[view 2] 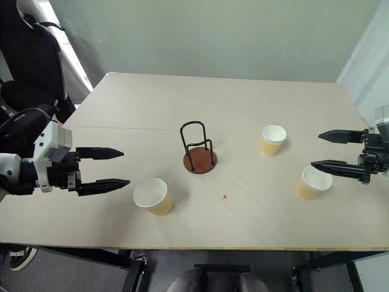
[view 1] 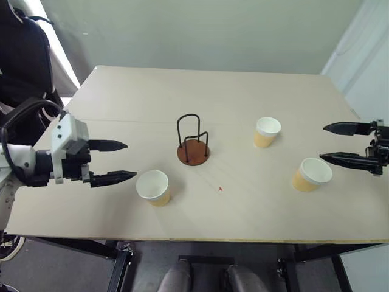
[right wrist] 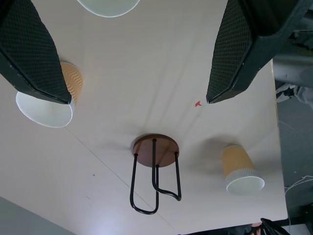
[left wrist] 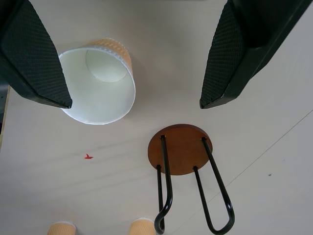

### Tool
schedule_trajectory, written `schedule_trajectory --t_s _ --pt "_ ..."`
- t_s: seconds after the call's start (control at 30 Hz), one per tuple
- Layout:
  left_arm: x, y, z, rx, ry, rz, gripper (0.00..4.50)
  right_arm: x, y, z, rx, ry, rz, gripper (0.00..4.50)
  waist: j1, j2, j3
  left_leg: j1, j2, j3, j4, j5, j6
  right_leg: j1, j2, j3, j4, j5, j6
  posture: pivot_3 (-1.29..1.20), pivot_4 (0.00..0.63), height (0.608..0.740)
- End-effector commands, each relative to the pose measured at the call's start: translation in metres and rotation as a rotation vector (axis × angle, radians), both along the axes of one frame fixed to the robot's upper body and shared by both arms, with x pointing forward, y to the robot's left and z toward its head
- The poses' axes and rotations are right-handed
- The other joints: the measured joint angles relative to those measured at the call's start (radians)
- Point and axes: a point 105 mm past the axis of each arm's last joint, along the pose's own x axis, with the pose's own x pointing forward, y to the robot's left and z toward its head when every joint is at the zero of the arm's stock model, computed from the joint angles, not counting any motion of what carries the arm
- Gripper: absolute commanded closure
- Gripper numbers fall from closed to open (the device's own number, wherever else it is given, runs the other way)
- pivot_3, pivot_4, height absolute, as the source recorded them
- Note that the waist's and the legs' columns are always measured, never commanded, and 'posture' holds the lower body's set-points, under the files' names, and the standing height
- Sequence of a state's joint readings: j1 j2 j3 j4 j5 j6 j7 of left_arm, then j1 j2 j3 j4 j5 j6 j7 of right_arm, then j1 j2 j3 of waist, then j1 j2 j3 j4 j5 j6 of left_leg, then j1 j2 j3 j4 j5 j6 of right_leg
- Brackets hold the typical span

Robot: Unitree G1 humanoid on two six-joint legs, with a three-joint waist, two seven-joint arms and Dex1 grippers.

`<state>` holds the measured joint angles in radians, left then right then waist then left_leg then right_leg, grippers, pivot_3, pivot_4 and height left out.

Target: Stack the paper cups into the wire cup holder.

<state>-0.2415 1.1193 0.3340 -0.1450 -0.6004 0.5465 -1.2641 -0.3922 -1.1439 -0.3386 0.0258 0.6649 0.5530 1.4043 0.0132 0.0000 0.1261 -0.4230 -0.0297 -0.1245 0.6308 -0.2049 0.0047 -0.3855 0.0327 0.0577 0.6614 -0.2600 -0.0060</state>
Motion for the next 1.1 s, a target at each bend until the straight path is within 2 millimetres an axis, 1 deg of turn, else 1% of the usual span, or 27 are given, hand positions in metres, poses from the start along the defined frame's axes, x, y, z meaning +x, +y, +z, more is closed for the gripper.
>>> schedule_trajectory --t_s 0.03,0.2,0.3,0.37,0.4,0.47,0.5,0.53,0.6,0.63,0.7,0.73,0.83,0.97,1.1 --pt "-0.002 -0.002 0.014 0.019 -0.049 -0.016 0.02 -0.006 0.003 0.018 0.006 -0.065 0.016 0.0 0.0 0.0 0.0 0.0 0.0 0.0 0.0 0.0 0.0 0.0 0.0 0.0 0.0 0.0 0.0 0.0 0.15 0.74" --pt "-0.001 -0.002 0.014 0.018 -0.053 -0.017 0.02 -0.006 0.002 0.018 0.007 -0.062 0.008 0.0 0.0 0.0 0.0 0.0 0.0 0.0 0.0 0.0 0.0 0.0 0.0 0.0 0.0 0.0 0.0 0.0 0.15 0.74" --pt "0.005 -0.003 0.016 0.02 -0.085 -0.006 0.02 -0.006 0.003 0.017 0.007 -0.063 0.005 0.0 0.0 0.0 0.0 0.0 0.0 0.0 0.0 0.0 0.0 0.0 0.0 0.0 0.0 0.0 0.0 0.0 0.15 0.74" --pt "0.019 -0.001 0.023 0.013 -0.154 0.05 0.02 -0.005 0.003 0.016 0.003 -0.063 -0.001 0.0 0.002 0.0 0.0 0.0 0.0 0.0 0.0 0.0 0.0 0.0 0.0 0.0 0.0 0.0 0.0 0.0 0.15 0.74" --pt "0.023 -0.002 0.029 -0.019 -0.164 0.066 0.02 -0.005 0.003 0.016 0.003 -0.063 -0.003 0.0 0.002 0.0 0.0 0.0 0.0 0.0 0.0 0.001 0.001 0.0 0.0 0.0 0.0 0.0 0.0 0.0 0.15 0.74" --pt "0.026 -0.006 0.034 -0.045 -0.163 0.065 0.02 -0.005 0.003 0.015 0.002 -0.063 -0.009 0.0 0.002 0.0 0.0 0.0 0.0 0.0 0.0 0.001 0.001 0.0 0.0 0.0 0.0 0.0 0.0 0.0 0.15 0.74" --pt "0.028 -0.006 0.033 -0.045 -0.155 0.077 0.02 -0.005 0.003 0.015 0.002 -0.063 -0.011 0.0 0.002 0.0 0.0 0.0 0.0 0.0 0.0 0.001 0.0 0.0 0.0 0.0 0.0 0.0 0.0 0.0 0.15 0.74" --pt "0.036 -0.006 0.031 -0.034 -0.153 0.117 0.02 -0.005 0.003 0.015 0.003 -0.063 -0.013 0.0 0.001 0.0 0.0 0.0 0.0 0.0 0.0 0.001 0.001 0.001 0.0 0.0 0.0 0.0 0.0 0.0 0.15 0.74" --pt "0.056 -0.008 0.02 0.017 -0.139 0.208 0.02 -0.005 0.002 0.014 0.003 -0.065 -0.019 0.0 0.002 0.0 0.0 0.0 0.0 0.0 0.0 0.001 0.001 0.001 0.0 0.0 0.0 0.0 0.0 0.0 0.15 0.74" --pt "0.061 -0.01 0.017 0.036 -0.14 0.229 0.02 -0.005 0.002 0.014 0.003 -0.066 -0.021 0.0 0.004 0.0 0.0 0.0 0.0 0.0 0.0 0.001 0.001 0.001 0.0 0.0 0.0 0.0 0.001 0.0 0.15 0.74" --pt "0.068 -0.027 0.012 0.015 -0.107 0.221 0.02 -0.005 0.002 0.014 0.003 -0.066 -0.024 0.0 0.005 0.0 0.0 0.0 0.0 0.0 0.0 0.001 0.001 0.001 0.0 0.0 0.0 0.0 0.001 0.0 0.15 0.74" --pt "0.068 -0.039 0.009 0.002 -0.08 0.196 0.02 -0.004 0.002 0.014 0.003 -0.066 -0.024 0.0 0.005 0.0 0.0 0.0 0.0 0.0 0.0 0.001 0.001 0.001 0.0 0.0 0.0 0.001 0.001 0.0 0.15 0.74" --pt "0.063 -0.062 -0.002 0.003 -0.02 0.128 0.02 -0.005 0.002 0.013 -0.001 -0.065 -0.031 0.0 0.005 -0.001 0.001 -0.001 -0.001 0.001 0.001 0.002 0.0 0.001 0.0 0.0 -0.002 0.001 0.003 0.0 0.15 0.74" --pt "0.063 -0.079 -0.012 -0.013 0.024 0.085 0.02 -0.005 0.0 0.011 -0.004 -0.062 -0.043 0.0 0.004 -0.001 0.001 -0.001 -0.001 0.002 0.001 0.006 -0.006 0.002 0.0 0.0 -0.003 0.001 0.004 0.0 0.15 0.74" --pt "0.075 -0.084 -0.021 -0.009 0.019 0.131 0.02 -0.006 0.001 0.011 -0.002 -0.063 -0.047 0.0 0.005 -0.001 0.001 -0.001 -0.001 0.002 0.001 0.006 -0.006 0.003 0.0 0.001 -0.003 0.0 0.006 0.0 0.15 0.74"
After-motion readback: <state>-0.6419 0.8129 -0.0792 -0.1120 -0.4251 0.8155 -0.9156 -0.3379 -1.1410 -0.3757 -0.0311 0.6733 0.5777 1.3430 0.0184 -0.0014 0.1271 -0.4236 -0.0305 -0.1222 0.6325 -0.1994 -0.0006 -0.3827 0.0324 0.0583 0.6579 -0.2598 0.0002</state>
